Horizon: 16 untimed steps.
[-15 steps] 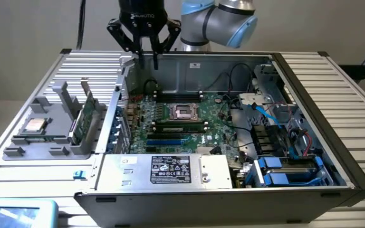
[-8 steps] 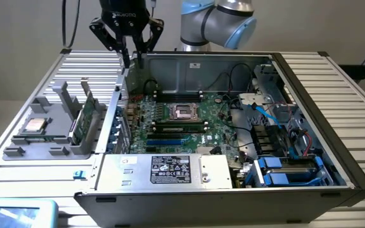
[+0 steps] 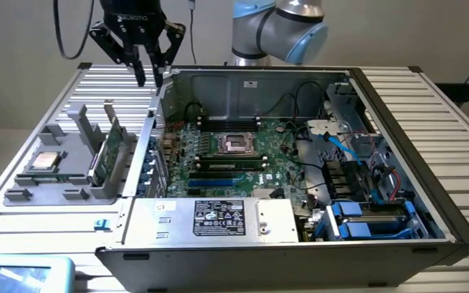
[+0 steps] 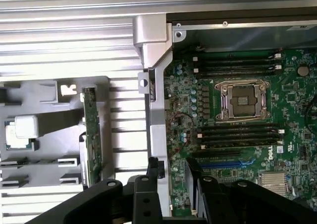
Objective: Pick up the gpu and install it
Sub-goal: 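Reach for the gpu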
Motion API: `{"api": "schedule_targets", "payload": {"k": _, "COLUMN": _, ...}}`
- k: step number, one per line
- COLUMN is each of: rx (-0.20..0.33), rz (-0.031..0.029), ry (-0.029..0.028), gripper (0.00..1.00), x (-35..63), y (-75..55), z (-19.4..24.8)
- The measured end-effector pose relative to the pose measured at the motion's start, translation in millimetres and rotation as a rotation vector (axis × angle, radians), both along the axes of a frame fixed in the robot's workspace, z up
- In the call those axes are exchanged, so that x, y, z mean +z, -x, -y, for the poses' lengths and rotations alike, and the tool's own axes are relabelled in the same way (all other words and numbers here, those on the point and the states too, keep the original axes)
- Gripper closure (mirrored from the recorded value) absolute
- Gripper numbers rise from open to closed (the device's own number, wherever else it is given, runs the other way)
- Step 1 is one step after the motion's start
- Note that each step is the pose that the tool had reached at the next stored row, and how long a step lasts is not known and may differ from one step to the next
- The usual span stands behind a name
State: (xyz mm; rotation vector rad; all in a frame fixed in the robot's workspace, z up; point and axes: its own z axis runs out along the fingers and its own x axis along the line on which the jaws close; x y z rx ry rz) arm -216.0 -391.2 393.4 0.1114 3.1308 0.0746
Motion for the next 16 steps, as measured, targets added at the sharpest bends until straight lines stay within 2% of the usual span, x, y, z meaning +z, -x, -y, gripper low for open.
{"api": "schedule_targets", "payload": {"k": 16, "rx": 0.000, "rz": -0.0104, "ry": 0.0000, "gripper": 0.65, "x": 0.5, "y": 72.9, "z": -5.1}}
